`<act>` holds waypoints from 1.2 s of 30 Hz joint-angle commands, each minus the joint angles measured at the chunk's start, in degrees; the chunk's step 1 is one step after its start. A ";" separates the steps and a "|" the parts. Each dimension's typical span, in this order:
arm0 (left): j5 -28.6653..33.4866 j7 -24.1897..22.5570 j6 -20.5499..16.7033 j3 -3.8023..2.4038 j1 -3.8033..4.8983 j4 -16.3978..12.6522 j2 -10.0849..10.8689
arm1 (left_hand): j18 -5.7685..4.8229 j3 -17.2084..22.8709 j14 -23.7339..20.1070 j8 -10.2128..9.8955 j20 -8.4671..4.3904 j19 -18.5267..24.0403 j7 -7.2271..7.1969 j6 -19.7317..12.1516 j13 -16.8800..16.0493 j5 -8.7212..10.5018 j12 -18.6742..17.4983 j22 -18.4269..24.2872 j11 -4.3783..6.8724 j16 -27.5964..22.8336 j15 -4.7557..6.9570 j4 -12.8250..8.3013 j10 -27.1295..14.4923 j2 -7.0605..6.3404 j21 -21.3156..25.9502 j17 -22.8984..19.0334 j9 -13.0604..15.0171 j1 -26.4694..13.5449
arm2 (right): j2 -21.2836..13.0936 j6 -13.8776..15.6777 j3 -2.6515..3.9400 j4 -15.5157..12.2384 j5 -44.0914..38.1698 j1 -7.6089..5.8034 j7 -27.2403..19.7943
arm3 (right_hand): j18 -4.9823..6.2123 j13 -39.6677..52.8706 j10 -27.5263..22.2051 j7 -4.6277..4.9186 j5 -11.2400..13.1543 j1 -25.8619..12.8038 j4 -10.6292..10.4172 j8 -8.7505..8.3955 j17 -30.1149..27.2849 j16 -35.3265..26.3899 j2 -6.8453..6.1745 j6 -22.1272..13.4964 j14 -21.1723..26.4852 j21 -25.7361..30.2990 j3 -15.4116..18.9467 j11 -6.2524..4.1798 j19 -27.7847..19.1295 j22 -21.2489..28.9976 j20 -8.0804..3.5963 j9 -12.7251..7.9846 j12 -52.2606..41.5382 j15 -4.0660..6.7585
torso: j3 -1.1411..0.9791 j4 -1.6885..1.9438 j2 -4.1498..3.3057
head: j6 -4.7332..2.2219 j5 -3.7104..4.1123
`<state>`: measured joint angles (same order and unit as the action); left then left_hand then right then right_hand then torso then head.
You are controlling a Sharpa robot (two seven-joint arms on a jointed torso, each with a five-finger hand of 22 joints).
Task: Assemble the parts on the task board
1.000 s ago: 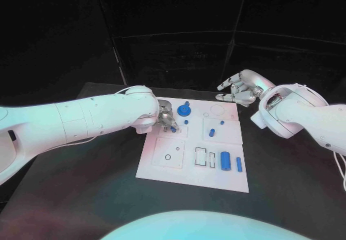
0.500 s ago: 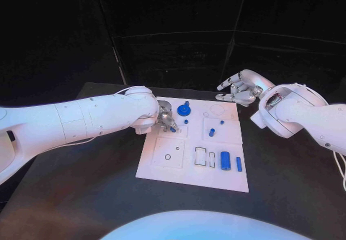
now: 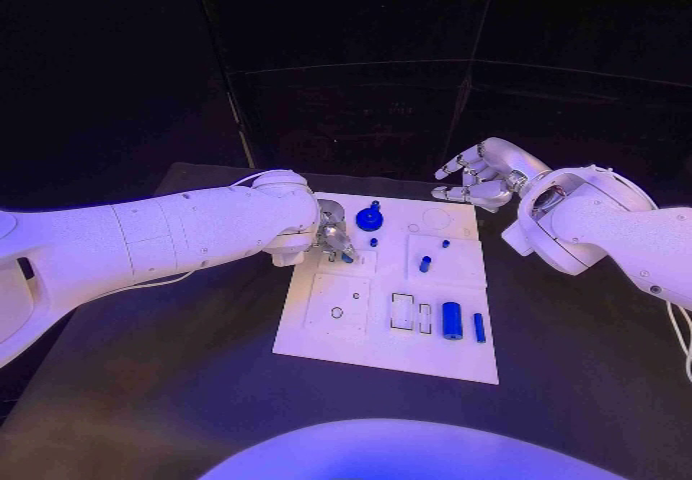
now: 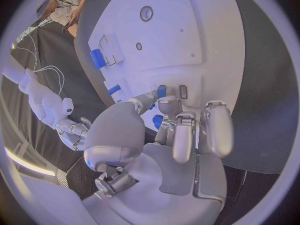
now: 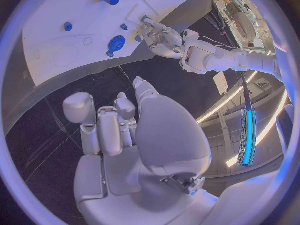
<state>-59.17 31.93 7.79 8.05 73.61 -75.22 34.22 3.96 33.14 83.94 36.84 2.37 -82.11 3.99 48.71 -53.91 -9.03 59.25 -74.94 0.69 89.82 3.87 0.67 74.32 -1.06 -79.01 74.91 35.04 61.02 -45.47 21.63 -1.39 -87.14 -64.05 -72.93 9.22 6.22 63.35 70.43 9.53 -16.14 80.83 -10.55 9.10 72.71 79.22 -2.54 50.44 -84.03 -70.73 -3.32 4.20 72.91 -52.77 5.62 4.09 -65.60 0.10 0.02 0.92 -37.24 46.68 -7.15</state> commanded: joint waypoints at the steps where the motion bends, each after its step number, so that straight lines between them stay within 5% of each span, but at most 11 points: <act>1: -0.19 2.03 3.62 0.13 -0.13 0.31 -0.34 | -0.24 9.08 6.06 0.24 -0.12 0.00 -0.22 0.07 0.46 -0.38 -0.32 0.26 0.02 0.18 0.27 -8.64 0.13 -0.19 0.10 15.09 -0.07 0.28 | 0.11 -0.20 0.04 0.00 -0.05 -0.10 -0.49 | 0.72 0.00 0.16 -0.12 -0.36 0.10 -0.44 0.22 -0.05 -0.07 0.66 -0.08 -2.17 0.35 -0.05 0.03 0.15 0.05 0.04 -0.06 -0.26 0.27 | -0.01 0.00 0.00 | 0.06 0.04; 36: 2.83 3.29 6.42 0.11 -0.07 3.59 -3.15 | -0.36 4.74 6.06 -0.33 -0.44 -0.30 -1.10 2.08 0.08 -0.30 0.22 -0.43 0.56 0.18 0.66 -1.41 0.82 -0.53 0.12 15.09 -0.62 -7.80 | 0.44 -0.26 0.04 0.25 -0.05 -0.09 -0.58 | 0.72 -0.12 -0.03 -0.10 -1.38 0.41 -0.61 0.29 0.05 -0.10 0.70 -0.18 -2.19 0.48 -0.05 0.04 0.21 0.15 0.04 -0.07 -0.23 0.27 | 0.01 -0.02 -0.02 | 0.39 0.43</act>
<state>-57.12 34.77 12.36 7.91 73.89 -71.61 31.14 3.96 37.91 84.03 36.87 2.15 -82.34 2.77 50.61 -53.80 -9.32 59.25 -74.95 1.24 89.82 4.21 -1.08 74.88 -1.63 -78.77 74.91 34.47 53.47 -45.08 21.60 -1.39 -86.86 -64.05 -72.92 9.12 6.22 63.29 70.43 9.54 -17.33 81.05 -10.84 9.10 72.72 79.22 -2.32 50.45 -84.03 -70.51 -3.36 4.20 72.91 -52.70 5.62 4.09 -65.60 0.10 0.03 0.88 -37.23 47.14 -6.70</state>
